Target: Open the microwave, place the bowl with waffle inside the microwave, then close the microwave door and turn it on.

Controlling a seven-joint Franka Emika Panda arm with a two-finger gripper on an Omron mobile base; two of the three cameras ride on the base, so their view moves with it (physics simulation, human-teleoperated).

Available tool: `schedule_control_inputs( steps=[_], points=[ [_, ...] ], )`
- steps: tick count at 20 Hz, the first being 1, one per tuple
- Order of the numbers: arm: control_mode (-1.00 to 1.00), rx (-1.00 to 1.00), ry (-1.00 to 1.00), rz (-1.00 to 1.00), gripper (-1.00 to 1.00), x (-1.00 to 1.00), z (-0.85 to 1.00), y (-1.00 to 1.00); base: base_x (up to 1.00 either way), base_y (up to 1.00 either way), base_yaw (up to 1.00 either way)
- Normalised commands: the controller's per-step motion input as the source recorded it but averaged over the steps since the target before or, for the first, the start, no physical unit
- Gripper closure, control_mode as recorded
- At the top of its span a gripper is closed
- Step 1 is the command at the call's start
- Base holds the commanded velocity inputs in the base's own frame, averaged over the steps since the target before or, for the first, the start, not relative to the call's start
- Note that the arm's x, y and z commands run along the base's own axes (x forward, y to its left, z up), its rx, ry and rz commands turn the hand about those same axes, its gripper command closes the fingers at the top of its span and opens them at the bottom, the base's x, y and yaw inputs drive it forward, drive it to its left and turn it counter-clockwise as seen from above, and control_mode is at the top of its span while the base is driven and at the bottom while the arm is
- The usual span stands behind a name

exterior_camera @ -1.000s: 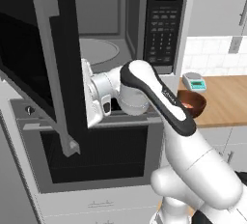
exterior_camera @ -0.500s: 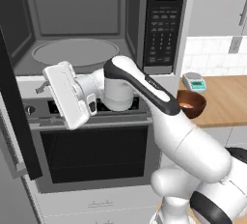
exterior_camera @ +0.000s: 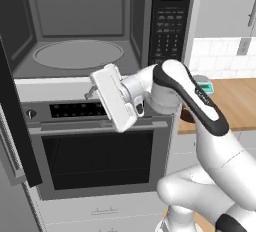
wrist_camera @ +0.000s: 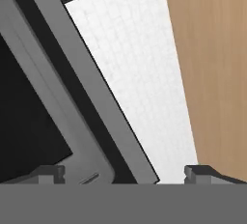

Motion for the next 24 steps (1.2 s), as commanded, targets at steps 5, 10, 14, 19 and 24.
schedule_control_inputs(
  steps=[5,10,14,19,24],
  points=[
    [-1.00,-0.46,-0.13,-0.17,-1.00,-0.16,-0.05,-1.00,0.00,0.00,0.00],
    [-1.00,-0.48,-0.13,-0.15,-1.00,-0.04,-0.02,-1.00,0.00,0.00,0.00],
    [-1.00,-0.45,-0.11,-0.15,-1.00,0.00,-0.19,-1.00,0.00,0.00,0.00],
    [-1.00,-0.35,-0.13,-0.15,-1.00,0.00,-0.44,-1.00,0.00,0.00,0.00],
    [-1.00,-0.25,-0.16,-0.12,-1.00,0.00,-0.49,-1.00,0.00,0.00,0.00]
  ],
)
